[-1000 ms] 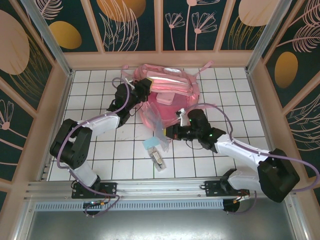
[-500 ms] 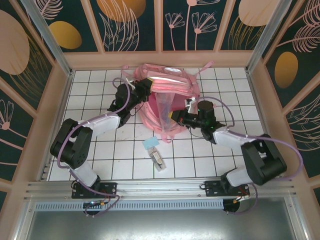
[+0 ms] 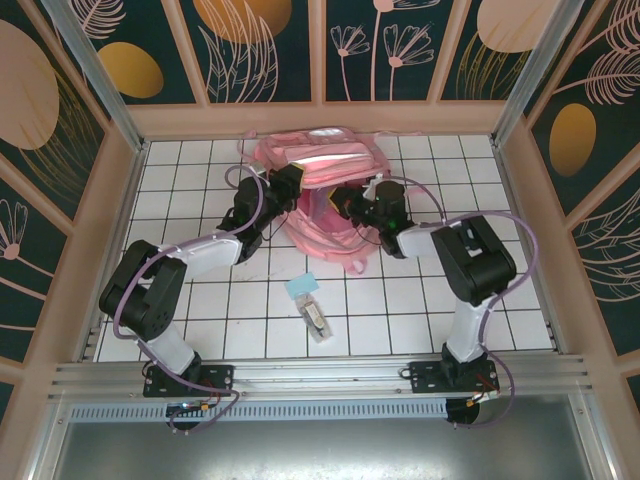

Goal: Pack the student bag

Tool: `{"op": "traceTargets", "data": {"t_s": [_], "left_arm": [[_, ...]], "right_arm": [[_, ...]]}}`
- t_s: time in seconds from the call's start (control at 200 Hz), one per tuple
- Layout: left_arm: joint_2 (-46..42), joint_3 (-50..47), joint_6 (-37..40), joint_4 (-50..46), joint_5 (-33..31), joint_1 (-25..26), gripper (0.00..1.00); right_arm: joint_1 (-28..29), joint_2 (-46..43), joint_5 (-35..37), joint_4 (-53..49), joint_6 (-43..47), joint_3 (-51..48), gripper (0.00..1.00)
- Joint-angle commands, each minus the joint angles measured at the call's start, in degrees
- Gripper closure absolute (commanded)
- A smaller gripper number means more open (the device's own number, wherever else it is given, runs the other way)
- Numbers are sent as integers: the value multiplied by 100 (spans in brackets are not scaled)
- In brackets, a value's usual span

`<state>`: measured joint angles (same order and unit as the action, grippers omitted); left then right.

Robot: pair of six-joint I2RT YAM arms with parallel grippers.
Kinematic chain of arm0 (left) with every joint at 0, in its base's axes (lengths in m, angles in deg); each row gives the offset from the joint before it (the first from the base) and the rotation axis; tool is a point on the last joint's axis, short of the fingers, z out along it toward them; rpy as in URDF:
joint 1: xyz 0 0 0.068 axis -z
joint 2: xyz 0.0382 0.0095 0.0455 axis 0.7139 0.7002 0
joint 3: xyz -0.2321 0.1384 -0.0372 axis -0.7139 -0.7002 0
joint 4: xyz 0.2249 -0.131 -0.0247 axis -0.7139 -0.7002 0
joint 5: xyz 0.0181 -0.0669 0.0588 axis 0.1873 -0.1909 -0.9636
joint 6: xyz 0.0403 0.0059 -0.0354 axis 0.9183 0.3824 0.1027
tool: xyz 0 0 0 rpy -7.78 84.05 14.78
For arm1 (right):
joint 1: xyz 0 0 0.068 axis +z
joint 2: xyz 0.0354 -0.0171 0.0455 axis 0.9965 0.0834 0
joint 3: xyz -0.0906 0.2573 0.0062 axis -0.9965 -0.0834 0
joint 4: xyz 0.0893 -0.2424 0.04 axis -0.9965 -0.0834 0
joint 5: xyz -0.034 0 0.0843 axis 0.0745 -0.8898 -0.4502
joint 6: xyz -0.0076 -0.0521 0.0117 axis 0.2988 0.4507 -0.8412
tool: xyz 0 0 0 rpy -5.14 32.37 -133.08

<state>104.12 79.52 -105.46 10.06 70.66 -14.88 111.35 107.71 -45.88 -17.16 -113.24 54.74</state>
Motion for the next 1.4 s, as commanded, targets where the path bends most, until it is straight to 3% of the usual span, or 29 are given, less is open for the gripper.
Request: {"op": "traceTargets", "data": {"t_s": [0.0, 0.07, 0.185, 0.31, 0.48, 0.901, 1.021, 1.056, 1.106, 1.181, 1.241, 1.396], "left_arm": [[-294, 135, -178, 1297, 589, 227, 100], [-238, 167, -203, 1333, 581, 235, 100], [-116, 215, -300, 1465, 598, 237, 100], [17, 334, -364, 1517, 637, 236, 100], [131, 602, -355, 1543, 666, 243, 100], [679, 662, -258, 1397, 599, 261, 100], [787, 572, -353, 1556, 725, 297, 100], [801, 558, -311, 1632, 884, 299, 87], [764, 565, -157, 1470, 1140, 294, 49], [433, 408, 309, 814, 1249, 404, 4], [-47, -44, 776, 338, 1072, 487, 1], [-1327, -931, 1874, -982, 338, 506, 1]], "right_arm": [[-71, 152, 989, -252, -454, 441, 79], [-60, 81, 1374, -1064, -334, 643, 75], [-64, -74, 1647, -1483, -281, 691, 47], [-72, -458, 2037, -2863, 288, 967, 33], [-73, -1213, 2344, -3693, 1015, 740, 32], [-72, -2881, 1306, -6585, 3619, 484, 32], [-112, -3649, 1645, -7120, 4038, 214, 31], [-149, -3885, 1856, -7177, 4014, 128, 28], [-245, -4183, 2226, -7224, 3866, 32, 23], [-433, -4561, 2579, -7088, 3723, -108, 12], [-642, -4727, 2549, -6831, 3645, -226, 1], [-1449, -4524, 1383, -6298, 3496, -336, 1]]}}
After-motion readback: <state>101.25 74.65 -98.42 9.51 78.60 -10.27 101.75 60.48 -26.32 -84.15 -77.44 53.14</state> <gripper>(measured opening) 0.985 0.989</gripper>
